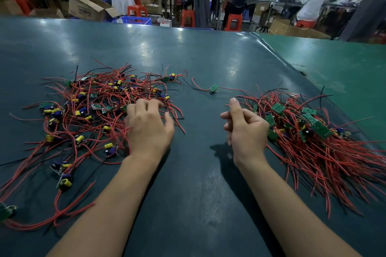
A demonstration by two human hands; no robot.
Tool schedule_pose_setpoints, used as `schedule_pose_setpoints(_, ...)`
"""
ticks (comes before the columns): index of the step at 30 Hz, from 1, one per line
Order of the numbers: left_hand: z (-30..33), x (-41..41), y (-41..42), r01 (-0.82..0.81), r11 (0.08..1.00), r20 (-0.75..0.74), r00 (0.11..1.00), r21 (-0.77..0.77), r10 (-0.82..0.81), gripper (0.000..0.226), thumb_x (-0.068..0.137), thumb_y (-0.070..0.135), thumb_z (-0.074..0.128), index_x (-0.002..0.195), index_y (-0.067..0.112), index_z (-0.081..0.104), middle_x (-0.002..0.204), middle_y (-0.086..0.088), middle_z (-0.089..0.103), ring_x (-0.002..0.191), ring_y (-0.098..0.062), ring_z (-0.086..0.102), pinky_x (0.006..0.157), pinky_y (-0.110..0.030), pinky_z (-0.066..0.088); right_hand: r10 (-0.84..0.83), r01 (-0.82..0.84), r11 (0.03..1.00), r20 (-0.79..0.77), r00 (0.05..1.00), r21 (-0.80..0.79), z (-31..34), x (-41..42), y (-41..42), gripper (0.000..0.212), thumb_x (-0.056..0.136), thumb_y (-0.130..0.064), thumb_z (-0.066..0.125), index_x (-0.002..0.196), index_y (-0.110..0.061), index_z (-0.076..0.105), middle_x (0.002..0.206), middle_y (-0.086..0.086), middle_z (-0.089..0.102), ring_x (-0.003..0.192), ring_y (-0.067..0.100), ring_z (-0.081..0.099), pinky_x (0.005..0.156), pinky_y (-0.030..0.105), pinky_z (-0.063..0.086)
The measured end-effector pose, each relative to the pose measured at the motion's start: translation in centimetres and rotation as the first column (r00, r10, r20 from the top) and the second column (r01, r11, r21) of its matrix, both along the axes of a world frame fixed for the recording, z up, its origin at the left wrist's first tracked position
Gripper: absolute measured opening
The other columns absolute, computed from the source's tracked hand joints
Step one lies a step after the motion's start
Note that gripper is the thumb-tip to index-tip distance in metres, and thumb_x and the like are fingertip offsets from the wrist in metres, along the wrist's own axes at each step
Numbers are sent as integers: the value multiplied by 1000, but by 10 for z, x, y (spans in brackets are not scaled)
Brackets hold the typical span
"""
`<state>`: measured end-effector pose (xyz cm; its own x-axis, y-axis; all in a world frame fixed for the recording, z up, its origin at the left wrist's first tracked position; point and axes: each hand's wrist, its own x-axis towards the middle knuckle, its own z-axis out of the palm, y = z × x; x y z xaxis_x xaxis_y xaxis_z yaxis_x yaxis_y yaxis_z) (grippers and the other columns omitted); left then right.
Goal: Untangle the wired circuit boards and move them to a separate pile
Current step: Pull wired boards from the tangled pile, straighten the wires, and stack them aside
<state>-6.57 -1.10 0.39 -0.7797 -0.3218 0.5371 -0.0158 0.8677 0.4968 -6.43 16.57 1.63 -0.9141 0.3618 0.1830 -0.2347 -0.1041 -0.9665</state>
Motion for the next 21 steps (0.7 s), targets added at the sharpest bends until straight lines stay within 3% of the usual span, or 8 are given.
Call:
schedule_pose_setpoints(3,-1,-5,-11,-121,989,232,963,-83,138,36,91,32,57,120,11,62,127,-14,52,120,-34,40,101,-42,31,16,-13,995,-33,999,100,-2,1,-1,45,95,-36,62,57,-13,67,46,-3,53,39,9,44,49,25,34)
schedule_pose_setpoints(5,-2,-6,-13,-109,989,269,954,-95,131,32,92,31,56,118,15,64,127,-12,52,119,-33,43,101,-43,33,33,-28,991,-37,999,131,-3,3,-2,45,95,-36,62,57,-13,67,46,-3,54,40,9,45,50,24,33)
schedule_pose_setpoints(11,3,-8,-12,-153,986,253,953,-71,166,17,91,26,59,105,16,63,112,-10,63,108,-33,53,92,-43,41,54,-36,976,-79,995,216,-7,0,-1,45,95,-35,62,54,-17,66,45,-4,55,43,8,49,50,19,36)
schedule_pose_setpoints(14,6,-6,-11,-142,990,158,978,15,138,18,87,23,64,102,15,57,102,-9,66,103,-34,53,89,-43,42,60,-40,968,-72,996,248,-8,0,-1,45,95,-34,62,55,-16,66,46,-5,56,43,7,50,50,18,37)
schedule_pose_setpoints(16,6,-4,-12,-178,984,106,978,-29,180,29,83,23,65,109,15,57,110,-12,62,110,-35,47,92,-44,37,59,-40,966,-65,996,254,-7,-1,-1,45,95,-34,62,55,-15,66,45,-5,55,44,7,50,51,20,37)
schedule_pose_setpoints(18,6,-5,-15,-253,965,146,954,-72,261,41,82,26,62,120,13,55,124,-16,53,119,-36,40,97,-44,32,58,-41,967,-59,997,252,-7,-1,-1,44,95,-33,62,55,-13,66,44,-5,53,44,7,49,52,21,38)
schedule_pose_setpoints(21,9,-8,-18,-282,955,165,950,92,265,47,90,37,45,121,6,61,130,-20,49,119,-39,42,103,-44,30,61,-46,966,-50,997,254,-6,-1,-1,44,95,-33,63,56,-12,66,45,-4,54,44,8,50,53,24,39)
